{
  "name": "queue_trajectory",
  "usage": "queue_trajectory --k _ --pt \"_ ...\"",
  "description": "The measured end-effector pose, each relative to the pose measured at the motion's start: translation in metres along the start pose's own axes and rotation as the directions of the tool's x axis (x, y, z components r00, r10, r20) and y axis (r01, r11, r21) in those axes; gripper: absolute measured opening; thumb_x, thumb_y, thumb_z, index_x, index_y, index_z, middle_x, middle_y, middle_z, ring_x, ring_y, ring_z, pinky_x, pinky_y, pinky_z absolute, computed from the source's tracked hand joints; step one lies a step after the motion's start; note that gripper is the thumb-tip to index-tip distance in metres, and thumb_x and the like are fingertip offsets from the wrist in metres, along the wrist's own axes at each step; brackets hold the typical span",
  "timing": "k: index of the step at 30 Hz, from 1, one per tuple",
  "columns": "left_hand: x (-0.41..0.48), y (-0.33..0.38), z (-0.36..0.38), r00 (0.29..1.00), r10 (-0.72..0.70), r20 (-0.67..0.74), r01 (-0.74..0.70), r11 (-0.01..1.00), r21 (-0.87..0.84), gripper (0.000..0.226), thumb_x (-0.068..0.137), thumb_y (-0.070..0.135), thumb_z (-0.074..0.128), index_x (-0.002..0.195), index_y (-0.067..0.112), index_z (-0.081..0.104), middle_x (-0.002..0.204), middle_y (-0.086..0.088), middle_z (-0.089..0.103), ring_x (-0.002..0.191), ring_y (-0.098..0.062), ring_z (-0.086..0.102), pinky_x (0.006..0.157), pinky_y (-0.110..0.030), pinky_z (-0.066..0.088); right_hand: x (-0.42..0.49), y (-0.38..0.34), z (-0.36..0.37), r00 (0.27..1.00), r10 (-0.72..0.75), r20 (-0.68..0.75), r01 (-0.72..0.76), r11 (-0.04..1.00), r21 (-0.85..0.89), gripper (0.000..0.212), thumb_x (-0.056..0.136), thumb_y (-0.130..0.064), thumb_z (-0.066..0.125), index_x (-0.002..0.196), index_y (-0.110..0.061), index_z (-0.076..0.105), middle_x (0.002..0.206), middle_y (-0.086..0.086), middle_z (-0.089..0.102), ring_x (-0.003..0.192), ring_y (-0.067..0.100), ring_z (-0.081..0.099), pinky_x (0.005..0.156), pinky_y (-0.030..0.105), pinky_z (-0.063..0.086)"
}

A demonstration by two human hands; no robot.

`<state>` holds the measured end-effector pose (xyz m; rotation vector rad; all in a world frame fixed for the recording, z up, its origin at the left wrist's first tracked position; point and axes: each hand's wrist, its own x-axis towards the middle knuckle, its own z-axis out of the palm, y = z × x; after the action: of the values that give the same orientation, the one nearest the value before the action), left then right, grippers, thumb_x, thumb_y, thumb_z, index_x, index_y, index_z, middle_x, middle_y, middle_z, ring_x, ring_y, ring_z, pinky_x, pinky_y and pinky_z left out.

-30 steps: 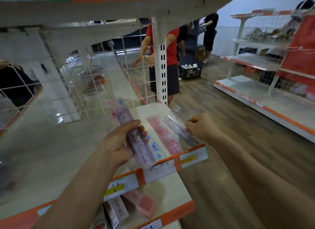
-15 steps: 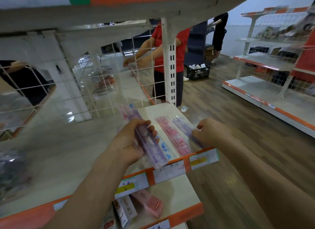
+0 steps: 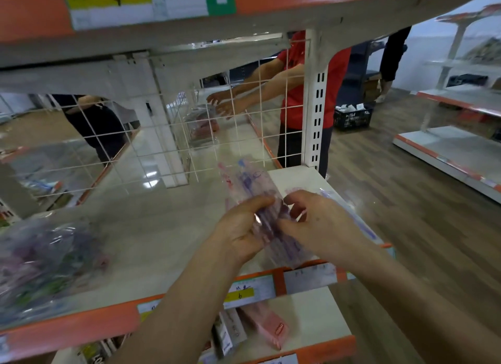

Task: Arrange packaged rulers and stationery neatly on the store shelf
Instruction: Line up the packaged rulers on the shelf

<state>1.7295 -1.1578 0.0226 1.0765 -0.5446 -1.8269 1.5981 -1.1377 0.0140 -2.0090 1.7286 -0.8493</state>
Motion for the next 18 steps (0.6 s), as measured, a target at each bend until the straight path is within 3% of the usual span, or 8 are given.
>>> queue_trajectory --k 3,5,8,14,18 --pt "-0.002 0.002 -0.002 0.999 0.046 -0.008 -0.045 0.998 0.048 0.015 0.088 -0.004 0.051 0.085 0.0 0.065 0.079 -0.017 0.065 0.068 -0.025 0.062 0.068 -0.036 0.056 0.005 0.002 -0.001 1.0 0.007 0.015 -0.009 0.987 0.157 0.021 0.078 -0.038 0.068 0.086 -0.019 0.068 0.077 -0.004 0.066 0.072 0.01 0.061 0.071 0.032 0.052" --pt "-0.004 0.003 -0.001 0.999 0.054 0.0 -0.054 0.996 0.064 0.015 0.088 -0.003 0.052 0.085 0.0 0.067 0.076 -0.017 0.067 0.064 -0.024 0.064 0.064 -0.036 0.057 0.006 0.0 -0.004 0.999 0.027 0.017 -0.031 0.953 0.301 0.01 0.076 -0.028 0.072 0.082 -0.02 0.07 0.072 -0.004 0.066 0.063 0.003 0.06 0.065 0.023 0.052" --pt "-0.007 0.004 0.0 0.999 0.052 0.012 -0.052 0.997 0.054 0.016 0.088 -0.002 0.054 0.081 0.002 0.067 0.067 -0.016 0.068 0.054 -0.023 0.065 0.056 -0.037 0.057 0.003 -0.001 -0.008 0.992 0.091 0.09 -0.124 0.85 0.511 0.01 0.079 -0.017 0.072 0.088 -0.02 0.068 0.069 -0.004 0.068 0.056 0.0 0.06 0.051 0.011 0.044" --pt "-0.012 0.005 0.001 0.998 0.038 0.046 -0.038 0.999 0.0 0.009 0.086 0.001 0.058 0.089 0.001 0.067 0.072 -0.02 0.069 0.057 -0.027 0.068 0.057 -0.047 0.057 0.002 0.001 -0.017 0.98 0.146 0.139 -0.201 0.767 0.61 0.004 0.082 -0.016 0.07 0.084 -0.02 0.071 0.07 -0.005 0.071 0.058 0.001 0.06 0.049 0.017 0.041" --pt "-0.016 0.006 0.001 0.993 0.023 0.118 -0.021 1.0 -0.016 0.034 0.074 0.007 0.063 0.108 0.003 0.065 0.084 -0.021 0.071 0.071 -0.03 0.07 0.071 -0.048 0.057 -0.002 0.001 -0.023 0.974 0.158 0.163 -0.227 0.7 0.677 0.005 0.087 -0.012 0.065 0.088 -0.013 0.07 0.07 -0.003 0.072 0.059 0.006 0.064 0.046 0.017 0.043"
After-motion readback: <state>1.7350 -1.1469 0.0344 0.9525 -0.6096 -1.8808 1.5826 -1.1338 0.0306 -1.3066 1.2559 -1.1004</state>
